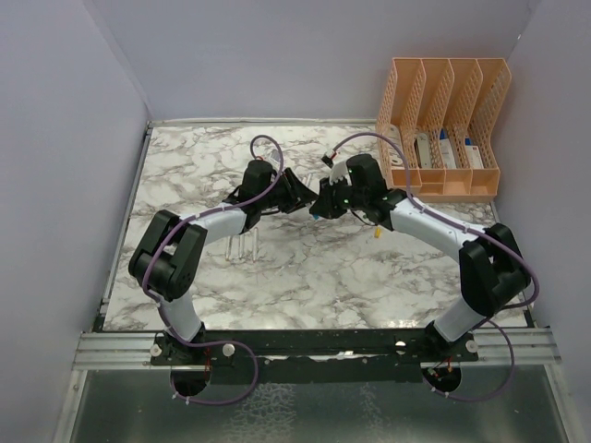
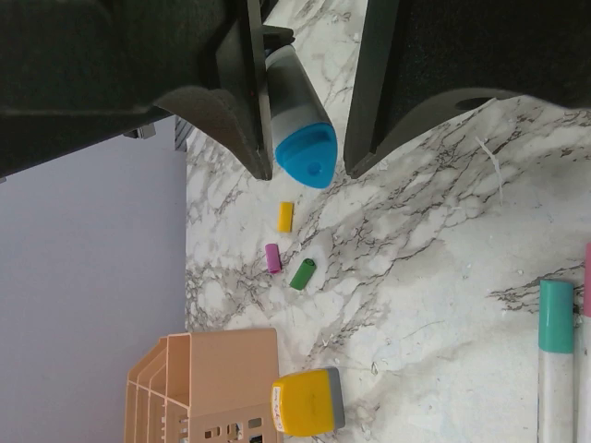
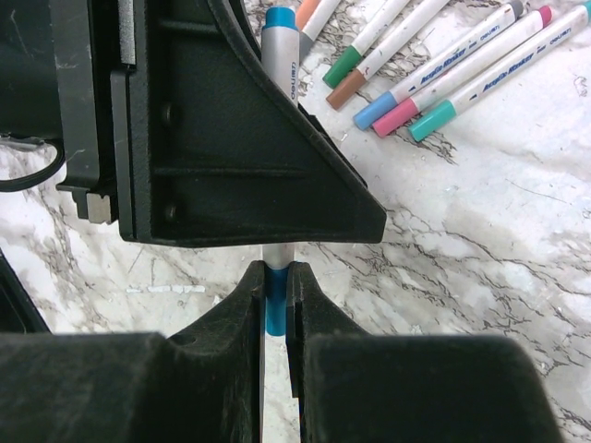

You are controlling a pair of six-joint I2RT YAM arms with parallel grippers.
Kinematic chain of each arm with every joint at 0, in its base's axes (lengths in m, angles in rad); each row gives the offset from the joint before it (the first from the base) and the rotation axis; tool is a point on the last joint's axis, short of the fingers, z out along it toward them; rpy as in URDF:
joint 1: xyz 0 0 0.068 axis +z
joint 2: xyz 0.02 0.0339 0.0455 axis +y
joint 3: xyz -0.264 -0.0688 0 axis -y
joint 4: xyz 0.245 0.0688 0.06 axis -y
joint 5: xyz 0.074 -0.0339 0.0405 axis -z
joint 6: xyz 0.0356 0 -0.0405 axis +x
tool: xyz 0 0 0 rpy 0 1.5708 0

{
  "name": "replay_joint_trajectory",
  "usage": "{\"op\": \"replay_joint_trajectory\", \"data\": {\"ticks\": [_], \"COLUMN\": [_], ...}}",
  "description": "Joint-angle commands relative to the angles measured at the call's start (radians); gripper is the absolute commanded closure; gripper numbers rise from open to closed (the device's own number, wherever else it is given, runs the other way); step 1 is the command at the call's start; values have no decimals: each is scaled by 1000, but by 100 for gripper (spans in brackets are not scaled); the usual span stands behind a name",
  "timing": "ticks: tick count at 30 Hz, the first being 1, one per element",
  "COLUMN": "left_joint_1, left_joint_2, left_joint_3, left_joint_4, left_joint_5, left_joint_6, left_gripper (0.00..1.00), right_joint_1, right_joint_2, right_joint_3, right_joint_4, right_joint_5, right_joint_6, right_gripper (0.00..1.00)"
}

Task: Open the pen caps

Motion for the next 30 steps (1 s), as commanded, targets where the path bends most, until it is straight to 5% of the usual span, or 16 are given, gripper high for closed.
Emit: {"op": "replay_joint_trajectory", "data": {"ticks": [1,5,9,15,19,25,30], "left_joint_1": [-8,-8,-9,-9,-9,-9,-9], "left_joint_2": [-38,-39,-42,-50,-78,-89,-91], "left_joint_3": [2,3,1,-2,0,6,5], "left_joint_4": [38,42,47,52,52,52,52], "left_joint_5": [-21,-18,-12,-13,-21,-27,-26], "left_joint_6": [-6,-8,-15,-22,-25,-27,-27], "left_gripper": [63,75,100,100,100,100,100], "right_joint_1": [13,18,24,27,32,37,37], "right_joint_2": [25,41,52,91,104,98,75], "right_joint_3": [47,58,65,96,107,98,76], "right_joint_4": [-16,-19,-18,-48,-64,-68,-63], "right_joint_5": [-15,-15,-20,-53,-47,-41,-19], "right_joint_6": [11,15,18,11,5,4,10], "right_gripper": [99,99,99,68,62,63,91]}}
